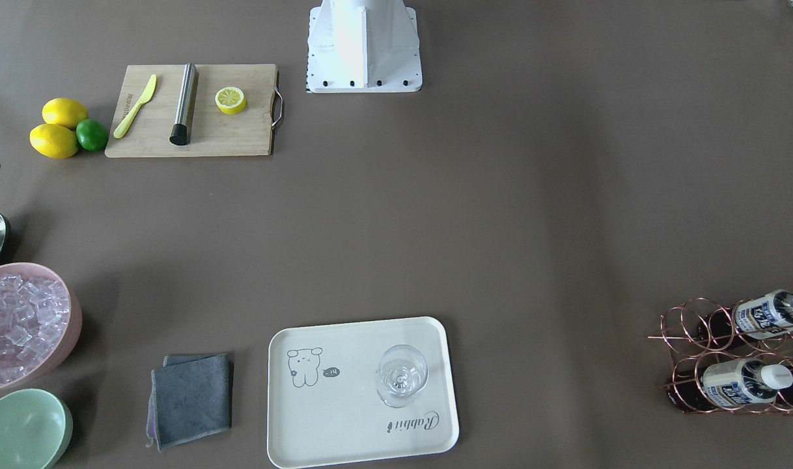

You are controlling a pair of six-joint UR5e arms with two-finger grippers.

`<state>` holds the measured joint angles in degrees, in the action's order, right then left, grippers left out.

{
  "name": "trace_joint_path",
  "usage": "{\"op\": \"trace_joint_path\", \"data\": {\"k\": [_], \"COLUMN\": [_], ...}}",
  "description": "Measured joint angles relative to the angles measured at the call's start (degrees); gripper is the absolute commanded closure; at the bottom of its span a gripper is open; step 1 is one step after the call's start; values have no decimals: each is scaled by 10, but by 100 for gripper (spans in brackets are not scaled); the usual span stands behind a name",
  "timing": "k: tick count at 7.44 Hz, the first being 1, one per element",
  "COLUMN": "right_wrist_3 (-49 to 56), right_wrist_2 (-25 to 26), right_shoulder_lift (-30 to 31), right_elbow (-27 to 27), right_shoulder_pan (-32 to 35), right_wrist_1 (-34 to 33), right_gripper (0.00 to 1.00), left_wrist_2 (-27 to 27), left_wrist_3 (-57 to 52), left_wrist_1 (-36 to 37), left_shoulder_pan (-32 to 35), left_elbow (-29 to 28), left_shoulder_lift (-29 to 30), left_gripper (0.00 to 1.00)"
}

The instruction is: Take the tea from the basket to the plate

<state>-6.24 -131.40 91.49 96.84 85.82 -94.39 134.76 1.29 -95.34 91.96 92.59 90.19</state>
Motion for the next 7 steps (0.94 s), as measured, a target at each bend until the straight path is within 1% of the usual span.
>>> {"op": "trace_joint_path", "data": {"k": [3,7], "right_wrist_3": [0,0], "right_wrist_2": [0,0], "right_shoulder_lift": [0,0], "right_elbow": [1,0], "right_shoulder_pan": [4,5], "right_wrist_1": [0,0], "right_gripper": [0,0], "left_wrist_2": [-1,-1], "left_wrist_3": [-1,-2], "left_wrist_1": [-16,-11], "left_shoulder_pan": [0,-1], "left_elbow": [-1,-4], "left_shoulder_lift": [0,6], "left_gripper": [1,2]}}
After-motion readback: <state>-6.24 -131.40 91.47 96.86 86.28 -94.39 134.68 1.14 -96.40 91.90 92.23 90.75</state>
